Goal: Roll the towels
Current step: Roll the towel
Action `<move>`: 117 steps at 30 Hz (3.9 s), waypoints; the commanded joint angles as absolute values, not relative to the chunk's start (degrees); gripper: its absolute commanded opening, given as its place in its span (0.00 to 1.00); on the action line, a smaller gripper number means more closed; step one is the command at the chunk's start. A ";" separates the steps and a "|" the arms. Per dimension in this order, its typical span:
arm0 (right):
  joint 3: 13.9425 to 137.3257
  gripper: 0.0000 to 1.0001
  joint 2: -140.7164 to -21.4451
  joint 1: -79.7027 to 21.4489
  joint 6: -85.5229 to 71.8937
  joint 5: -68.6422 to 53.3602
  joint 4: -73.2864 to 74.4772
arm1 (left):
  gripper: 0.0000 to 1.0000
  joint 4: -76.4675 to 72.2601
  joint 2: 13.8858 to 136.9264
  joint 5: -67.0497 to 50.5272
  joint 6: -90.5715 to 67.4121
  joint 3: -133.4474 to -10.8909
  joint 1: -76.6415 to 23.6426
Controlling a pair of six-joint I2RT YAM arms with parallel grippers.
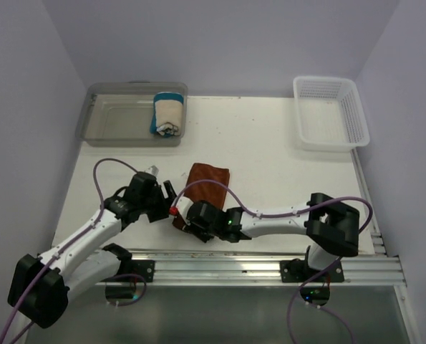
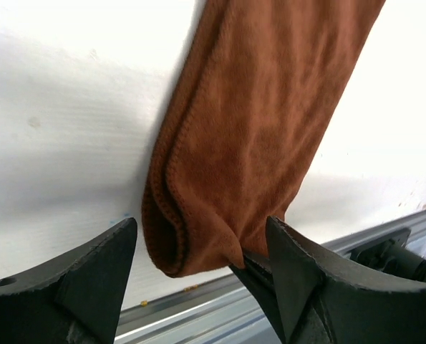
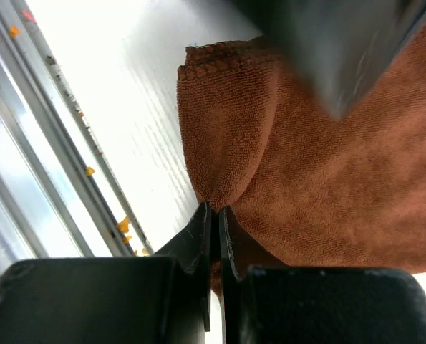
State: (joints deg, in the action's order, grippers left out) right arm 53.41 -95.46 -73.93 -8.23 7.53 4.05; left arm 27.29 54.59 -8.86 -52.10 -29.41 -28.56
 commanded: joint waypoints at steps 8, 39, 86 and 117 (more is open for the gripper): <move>57.56 0.00 -94.48 -65.93 -13.53 -15.18 7.73 | 0.73 28.92 53.27 -12.30 -47.64 -30.41 -22.41; 65.48 0.00 -107.84 -51.42 -23.91 -36.56 16.61 | 0.39 18.90 49.74 -27.51 -47.99 -22.06 -23.38; 60.12 0.00 -88.16 -58.96 -19.07 -11.61 24.08 | 0.37 16.17 62.14 -19.86 -51.59 -21.45 -23.38; 58.63 0.00 -90.97 -70.31 -15.47 9.40 18.55 | 0.38 18.37 61.35 -19.16 -50.71 -22.50 -23.29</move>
